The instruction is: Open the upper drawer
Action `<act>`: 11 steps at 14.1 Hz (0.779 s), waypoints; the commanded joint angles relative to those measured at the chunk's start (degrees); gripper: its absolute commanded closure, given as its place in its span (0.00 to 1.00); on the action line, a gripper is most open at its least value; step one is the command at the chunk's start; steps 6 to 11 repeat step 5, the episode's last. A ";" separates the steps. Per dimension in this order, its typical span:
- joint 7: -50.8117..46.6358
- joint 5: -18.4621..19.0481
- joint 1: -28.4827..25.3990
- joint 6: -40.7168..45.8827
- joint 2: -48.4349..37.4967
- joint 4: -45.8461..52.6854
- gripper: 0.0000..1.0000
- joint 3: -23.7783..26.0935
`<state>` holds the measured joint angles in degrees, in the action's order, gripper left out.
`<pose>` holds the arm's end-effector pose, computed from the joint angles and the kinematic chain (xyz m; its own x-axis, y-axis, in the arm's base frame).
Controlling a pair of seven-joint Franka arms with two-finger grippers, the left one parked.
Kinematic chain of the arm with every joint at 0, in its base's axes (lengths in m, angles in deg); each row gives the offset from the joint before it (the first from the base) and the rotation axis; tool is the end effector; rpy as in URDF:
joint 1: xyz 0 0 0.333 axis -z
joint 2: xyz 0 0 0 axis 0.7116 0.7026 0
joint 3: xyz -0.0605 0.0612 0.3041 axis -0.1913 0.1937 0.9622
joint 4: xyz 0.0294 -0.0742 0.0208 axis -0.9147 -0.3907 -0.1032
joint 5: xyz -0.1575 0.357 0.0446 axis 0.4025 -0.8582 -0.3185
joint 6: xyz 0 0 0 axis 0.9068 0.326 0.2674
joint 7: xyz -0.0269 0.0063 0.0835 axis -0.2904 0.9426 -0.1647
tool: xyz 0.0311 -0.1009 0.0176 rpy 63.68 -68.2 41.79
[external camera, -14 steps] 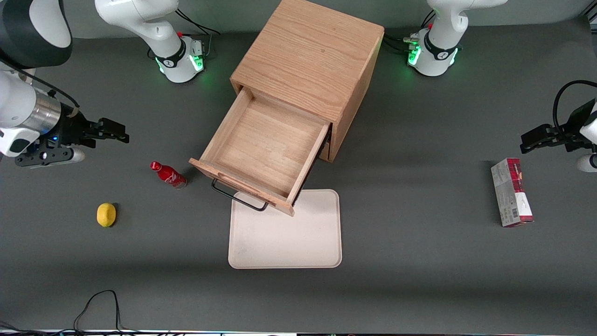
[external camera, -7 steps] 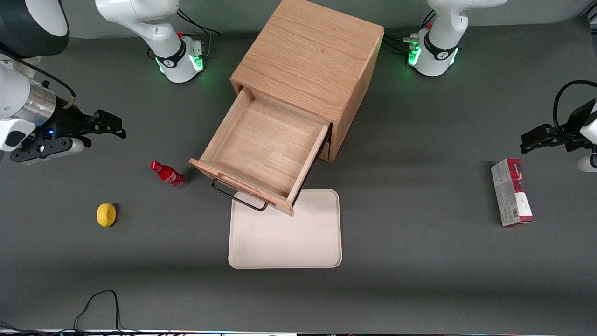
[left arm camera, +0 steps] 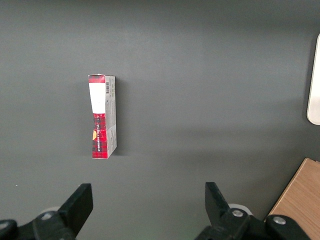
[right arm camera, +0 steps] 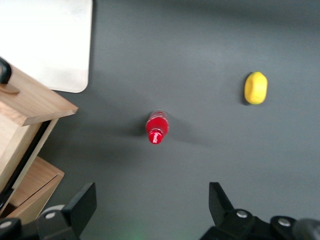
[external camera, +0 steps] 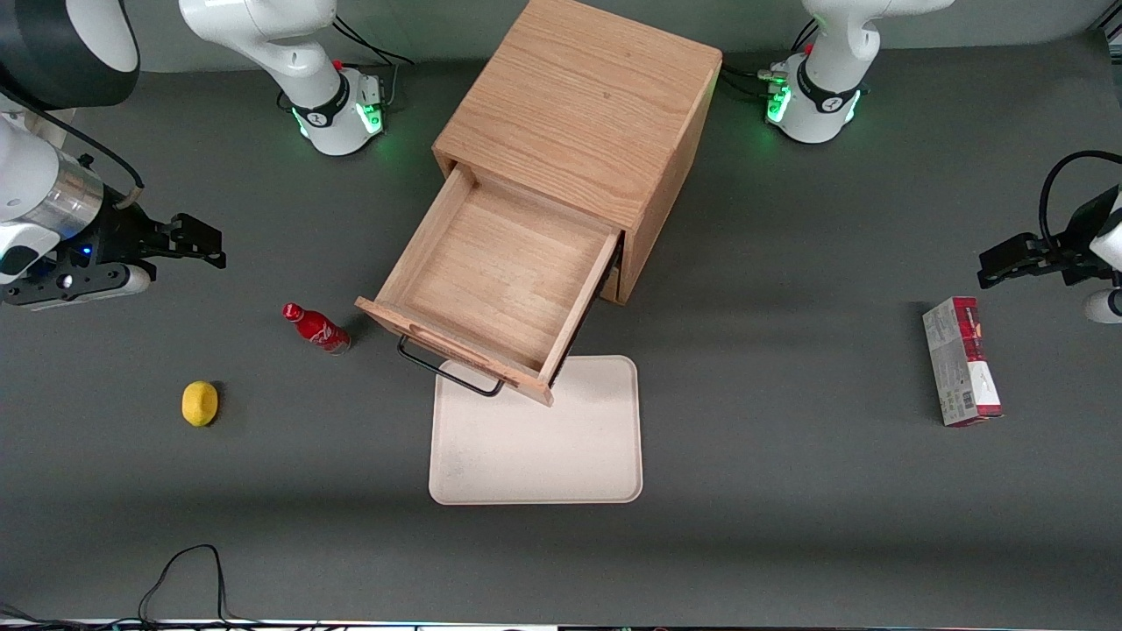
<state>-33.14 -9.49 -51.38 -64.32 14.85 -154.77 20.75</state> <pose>0.5477 0.0419 0.5718 0.9907 0.1191 -0.0651 0.1199 -0.9928 0.0080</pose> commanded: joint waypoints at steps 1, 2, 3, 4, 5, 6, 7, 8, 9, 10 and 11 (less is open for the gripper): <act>-2.49 2.08 -0.67 0.39 0.42 1.52 0.00 0.12; -2.58 1.82 -0.67 0.56 0.60 2.05 0.00 0.12; -2.67 1.73 -0.58 0.74 0.60 2.23 0.00 0.12; -2.32 1.56 -0.49 0.74 0.60 2.31 0.00 0.03; -2.40 1.47 -0.40 0.74 0.69 2.75 0.00 0.12; -2.40 1.47 -0.40 0.74 0.69 2.75 0.00 0.12; -2.40 1.47 -0.40 0.74 0.69 2.75 0.00 0.12; -2.40 1.47 -0.40 0.74 0.69 2.75 0.00 0.12; -2.40 1.47 -0.40 0.74 0.69 2.75 0.00 0.12; -2.40 1.47 -0.40 0.74 0.69 2.75 0.00 0.12; -2.40 1.47 -0.40 0.74 0.69 2.75 0.00 0.12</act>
